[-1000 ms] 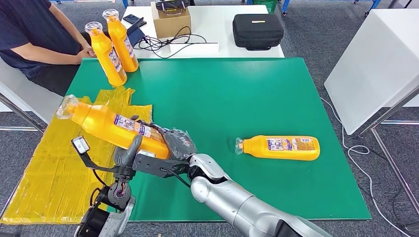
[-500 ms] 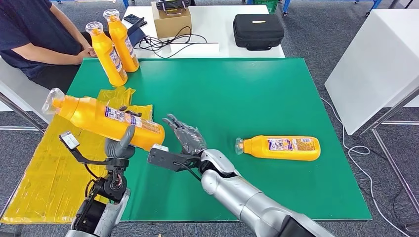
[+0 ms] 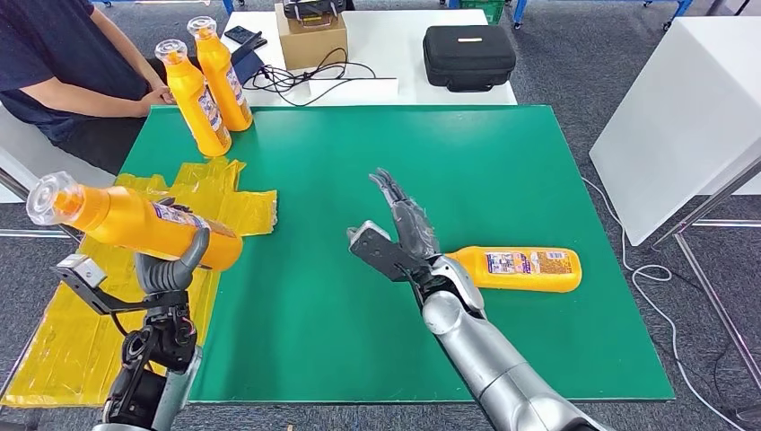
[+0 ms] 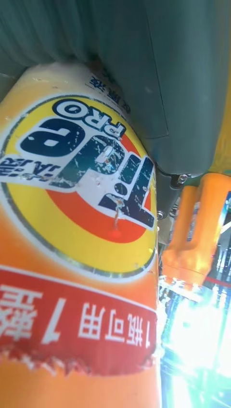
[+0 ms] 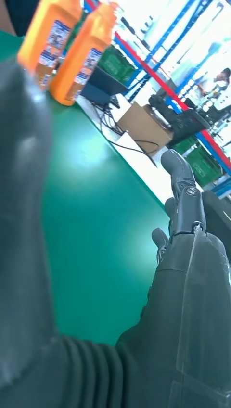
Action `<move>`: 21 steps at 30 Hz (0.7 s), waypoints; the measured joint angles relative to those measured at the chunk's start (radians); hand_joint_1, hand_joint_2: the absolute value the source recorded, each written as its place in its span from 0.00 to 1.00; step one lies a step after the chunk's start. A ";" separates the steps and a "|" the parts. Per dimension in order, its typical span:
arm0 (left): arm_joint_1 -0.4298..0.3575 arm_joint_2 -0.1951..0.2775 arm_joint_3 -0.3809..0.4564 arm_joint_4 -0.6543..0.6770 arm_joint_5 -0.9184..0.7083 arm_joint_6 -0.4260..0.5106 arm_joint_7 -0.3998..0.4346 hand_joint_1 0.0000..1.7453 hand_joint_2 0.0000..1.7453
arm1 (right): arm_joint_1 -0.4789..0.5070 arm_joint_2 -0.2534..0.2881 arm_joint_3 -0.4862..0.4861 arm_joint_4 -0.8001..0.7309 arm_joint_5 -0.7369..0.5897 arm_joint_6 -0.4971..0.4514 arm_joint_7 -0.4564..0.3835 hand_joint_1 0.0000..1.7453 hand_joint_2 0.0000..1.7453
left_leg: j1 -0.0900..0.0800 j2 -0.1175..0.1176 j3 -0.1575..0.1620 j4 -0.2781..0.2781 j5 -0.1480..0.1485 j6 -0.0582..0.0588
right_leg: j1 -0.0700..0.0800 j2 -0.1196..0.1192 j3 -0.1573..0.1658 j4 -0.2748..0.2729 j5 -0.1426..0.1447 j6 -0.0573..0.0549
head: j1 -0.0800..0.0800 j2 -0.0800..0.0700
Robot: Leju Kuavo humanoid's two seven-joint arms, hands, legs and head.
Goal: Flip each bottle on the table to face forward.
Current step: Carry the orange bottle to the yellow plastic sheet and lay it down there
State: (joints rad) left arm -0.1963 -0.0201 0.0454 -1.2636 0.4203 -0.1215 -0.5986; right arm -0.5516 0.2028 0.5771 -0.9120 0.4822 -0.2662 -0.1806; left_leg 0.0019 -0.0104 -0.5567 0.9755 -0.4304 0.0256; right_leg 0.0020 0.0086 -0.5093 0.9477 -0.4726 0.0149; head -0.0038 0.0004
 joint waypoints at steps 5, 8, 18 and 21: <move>0.001 0.001 0.005 0.000 -0.001 0.001 0.000 1.00 1.00 | 0.012 -0.011 -0.020 -0.028 0.000 0.001 -0.001 0.00 0.00 | 0.000 0.000 0.000 0.000 0.000 0.000 | 0.000 0.000 0.000 0.000 0.000 0.000 | 0.000 0.000; 0.001 0.001 0.007 -0.001 -0.001 0.001 0.000 1.00 1.00 | 0.015 -0.014 -0.026 -0.037 0.000 0.001 -0.001 0.00 0.00 | 0.000 0.000 0.000 0.000 0.000 0.000 | 0.000 0.000 0.000 0.000 0.000 0.000 | 0.000 0.000; -0.071 0.034 0.016 0.058 -0.771 0.709 -0.100 1.00 1.00 | 0.037 -0.032 -0.047 -0.073 -0.010 0.020 -0.005 0.00 0.00 | 0.000 -0.001 0.000 0.000 0.000 0.000 | 0.000 0.000 0.000 0.000 0.000 0.000 | 0.000 0.000; -0.144 0.054 0.078 0.189 -1.238 0.802 -0.099 1.00 1.00 | 0.044 -0.041 -0.052 -0.097 -0.018 0.041 -0.008 0.00 0.00 | 0.000 0.000 0.001 0.000 0.001 0.000 | 0.000 0.000 0.001 0.000 0.000 0.000 | 0.000 0.000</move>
State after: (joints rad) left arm -0.3401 0.0343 0.1236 -1.0748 -0.8174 0.6806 -0.6975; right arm -0.5072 0.1615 0.5255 -1.0087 0.4642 -0.2250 -0.1883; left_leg 0.0020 -0.0109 -0.5560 0.9754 -0.4296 0.0252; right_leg 0.0022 0.0086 -0.5082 0.9481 -0.4724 0.0148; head -0.0036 0.0004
